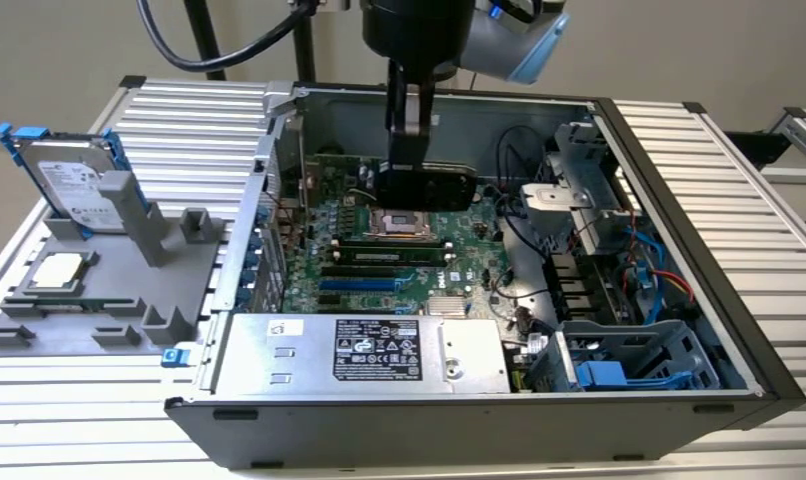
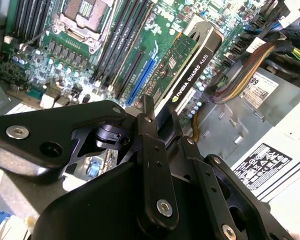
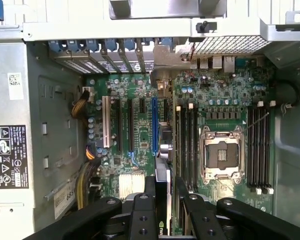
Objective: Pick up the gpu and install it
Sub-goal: 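Insert the gpu into the slot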
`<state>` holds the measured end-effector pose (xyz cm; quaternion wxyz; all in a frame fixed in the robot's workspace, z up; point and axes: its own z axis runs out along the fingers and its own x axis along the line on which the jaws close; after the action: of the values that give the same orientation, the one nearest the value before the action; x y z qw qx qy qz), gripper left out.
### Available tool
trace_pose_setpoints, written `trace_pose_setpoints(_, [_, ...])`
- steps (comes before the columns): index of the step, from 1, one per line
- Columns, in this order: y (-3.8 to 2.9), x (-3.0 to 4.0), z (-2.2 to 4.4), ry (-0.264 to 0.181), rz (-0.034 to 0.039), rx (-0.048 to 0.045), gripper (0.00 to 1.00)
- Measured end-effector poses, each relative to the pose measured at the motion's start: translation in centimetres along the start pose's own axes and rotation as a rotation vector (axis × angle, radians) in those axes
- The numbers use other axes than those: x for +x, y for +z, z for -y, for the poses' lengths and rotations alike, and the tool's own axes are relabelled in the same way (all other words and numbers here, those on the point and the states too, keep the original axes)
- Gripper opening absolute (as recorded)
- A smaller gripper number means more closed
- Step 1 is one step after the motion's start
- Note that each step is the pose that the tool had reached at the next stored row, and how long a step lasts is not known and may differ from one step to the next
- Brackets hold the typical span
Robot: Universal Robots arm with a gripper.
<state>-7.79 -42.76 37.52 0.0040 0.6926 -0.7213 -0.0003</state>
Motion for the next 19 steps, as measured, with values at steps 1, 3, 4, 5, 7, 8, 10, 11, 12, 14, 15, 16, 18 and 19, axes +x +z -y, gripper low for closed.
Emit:
trace_pose_setpoints(1, [0.04,0.0,0.0,0.0,0.0001,0.0,0.0])
trace_pose_setpoints(3, [0.13,0.0,0.0,0.0,0.0,0.0,0.0])
trace_pose_setpoints(4, [0.18,0.0,0.0,0.0,-0.0001,0.0,0.0])
trace_pose_setpoints(5, [0.23,0.0,0.0,0.0,0.0001,0.0,0.0])
trace_pose_setpoints(7, [0.33,0.0,0.0,0.0,0.0,0.0,0.0])
trace_pose_setpoints(8, [0.38,0.0,0.0,0.0,0.0,0.0,0.0])
trace_pose_setpoints(10, [0.46,0.0,0.0,0.0,0.0,0.0,0.0])
trace_pose_setpoints(11, [0.51,0.0,0.0,0.0,0.0001,0.0,0.0])
trace_pose_setpoints(12, [0.55,0.0,0.0,0.0,0.0001,0.0,0.0])
trace_pose_setpoints(14, [0.63,0.0,0.0,0.0,0.0,0.0,0.0])
trace_pose_setpoints(15, [0.66,0.0,0.0,0.0,-0.0001,0.0,0.0])
trace_pose_setpoints(16, [0.69,-0.01,0.01,0.0,-0.0001,0.0,0.0])
trace_pose_setpoints(18, [0.73,-0.01,0.0,0.0,-0.0001,0.0,0.0])
trace_pose_setpoints(19, [0.76,-0.02,0.0,0.0,0.0,0.0,0.0])
